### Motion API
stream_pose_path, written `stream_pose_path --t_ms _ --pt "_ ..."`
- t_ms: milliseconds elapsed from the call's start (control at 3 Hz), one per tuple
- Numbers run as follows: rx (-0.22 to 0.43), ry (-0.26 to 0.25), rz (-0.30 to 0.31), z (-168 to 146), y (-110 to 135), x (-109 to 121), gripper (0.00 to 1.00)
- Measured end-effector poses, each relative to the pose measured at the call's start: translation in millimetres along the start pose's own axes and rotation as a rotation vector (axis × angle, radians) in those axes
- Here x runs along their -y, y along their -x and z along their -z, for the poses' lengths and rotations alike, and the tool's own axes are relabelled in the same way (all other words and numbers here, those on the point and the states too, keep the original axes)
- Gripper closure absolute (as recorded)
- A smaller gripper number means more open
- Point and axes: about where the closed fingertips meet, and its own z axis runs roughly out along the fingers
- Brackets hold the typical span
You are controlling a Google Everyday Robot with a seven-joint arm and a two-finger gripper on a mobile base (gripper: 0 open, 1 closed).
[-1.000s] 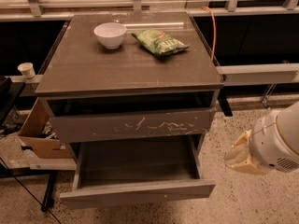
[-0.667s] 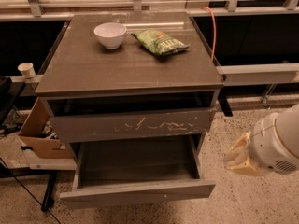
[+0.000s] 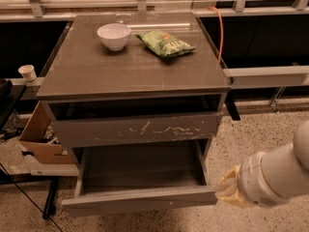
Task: Close middle drawer
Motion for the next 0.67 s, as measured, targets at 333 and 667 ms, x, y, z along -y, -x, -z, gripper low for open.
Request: stream_pose_path --t_ms 333,667 --pt "0.053 0.014 0.007 -42.4 -11.3 -16.1 1.00" --pt "0.053 0.014 0.007 -42.4 -11.3 -16.1 1.00"
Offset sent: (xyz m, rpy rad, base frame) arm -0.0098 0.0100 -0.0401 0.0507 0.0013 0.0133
